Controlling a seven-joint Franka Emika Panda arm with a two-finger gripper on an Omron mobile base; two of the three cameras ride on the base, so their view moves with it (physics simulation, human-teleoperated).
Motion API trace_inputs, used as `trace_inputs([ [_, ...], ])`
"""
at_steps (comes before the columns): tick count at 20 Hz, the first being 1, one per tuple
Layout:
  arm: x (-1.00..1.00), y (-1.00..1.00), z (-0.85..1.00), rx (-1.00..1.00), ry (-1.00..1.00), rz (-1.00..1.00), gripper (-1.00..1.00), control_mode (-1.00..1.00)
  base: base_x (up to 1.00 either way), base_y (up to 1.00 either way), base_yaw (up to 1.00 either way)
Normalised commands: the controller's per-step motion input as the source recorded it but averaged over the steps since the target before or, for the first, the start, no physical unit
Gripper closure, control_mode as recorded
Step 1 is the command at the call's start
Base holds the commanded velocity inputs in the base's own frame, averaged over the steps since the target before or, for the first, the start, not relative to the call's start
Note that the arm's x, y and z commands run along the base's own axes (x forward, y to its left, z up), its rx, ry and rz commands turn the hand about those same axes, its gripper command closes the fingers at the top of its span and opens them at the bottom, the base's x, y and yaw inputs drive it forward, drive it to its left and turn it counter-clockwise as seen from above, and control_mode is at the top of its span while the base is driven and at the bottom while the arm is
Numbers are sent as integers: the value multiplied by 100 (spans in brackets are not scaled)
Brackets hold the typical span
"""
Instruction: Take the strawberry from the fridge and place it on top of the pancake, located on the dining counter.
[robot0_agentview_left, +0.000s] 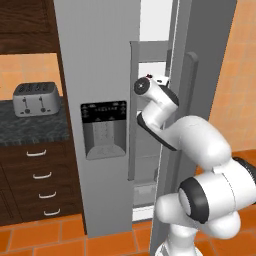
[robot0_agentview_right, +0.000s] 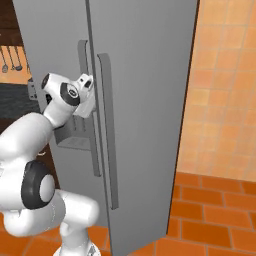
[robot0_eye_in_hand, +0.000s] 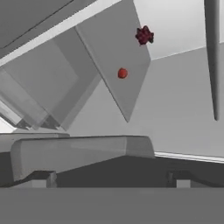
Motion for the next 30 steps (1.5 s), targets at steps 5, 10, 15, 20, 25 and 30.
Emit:
trace_inputs([
  [5,-33,-48,3,0,0,-14,-100,-100,0,0,0],
  [10,-44,-52,9,-2,-1,-19,-100,-100,0,0,0],
  [15,-34,-90,0,0,0,-14,-100,-100,0,0,0],
  [20,-38,-94,0,0,-1,-14,-100,-100,0,0,0],
  [25,-38,-94,0,0,-3,-15,-100,-100,0,0,0],
  [30,-20,-91,0,0,0,-13,-100,-100,0,0,0],
])
